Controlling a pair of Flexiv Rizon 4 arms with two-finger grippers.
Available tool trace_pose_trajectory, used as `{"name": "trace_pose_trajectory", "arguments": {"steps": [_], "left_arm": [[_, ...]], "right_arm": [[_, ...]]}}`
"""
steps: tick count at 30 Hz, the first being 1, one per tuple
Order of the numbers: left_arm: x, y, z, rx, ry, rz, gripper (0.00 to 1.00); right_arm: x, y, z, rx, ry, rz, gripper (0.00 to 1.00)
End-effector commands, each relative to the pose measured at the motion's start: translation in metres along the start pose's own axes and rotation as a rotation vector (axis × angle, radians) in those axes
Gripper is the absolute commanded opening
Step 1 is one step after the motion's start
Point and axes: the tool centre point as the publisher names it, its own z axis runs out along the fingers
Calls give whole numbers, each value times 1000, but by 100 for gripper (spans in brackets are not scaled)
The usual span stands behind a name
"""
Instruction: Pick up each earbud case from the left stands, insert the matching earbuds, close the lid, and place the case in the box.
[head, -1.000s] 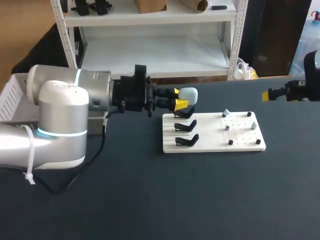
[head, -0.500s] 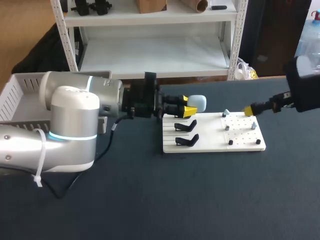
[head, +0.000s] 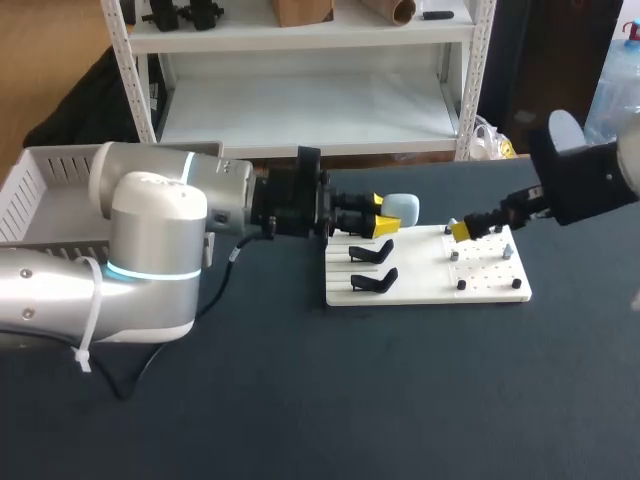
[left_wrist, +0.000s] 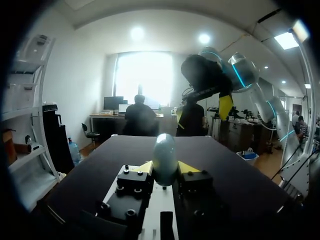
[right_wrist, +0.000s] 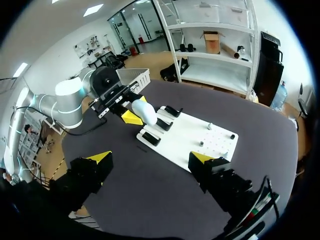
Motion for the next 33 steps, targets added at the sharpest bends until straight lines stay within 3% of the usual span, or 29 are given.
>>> {"name": "trace_pose_trajectory", "arguments": {"steps": [1,16,33], "left_arm": [[2,-1,-1,-4,-4,4,0],[2,-2,-1,-10,0,14,0],[2,-2,-1,-10,0,14,0]], "right_arm": [[-7,5,12,2,11,13,100],[-18,12,47,-6,52,50,100],[-27,-3,69,12,47,106,100]]}}
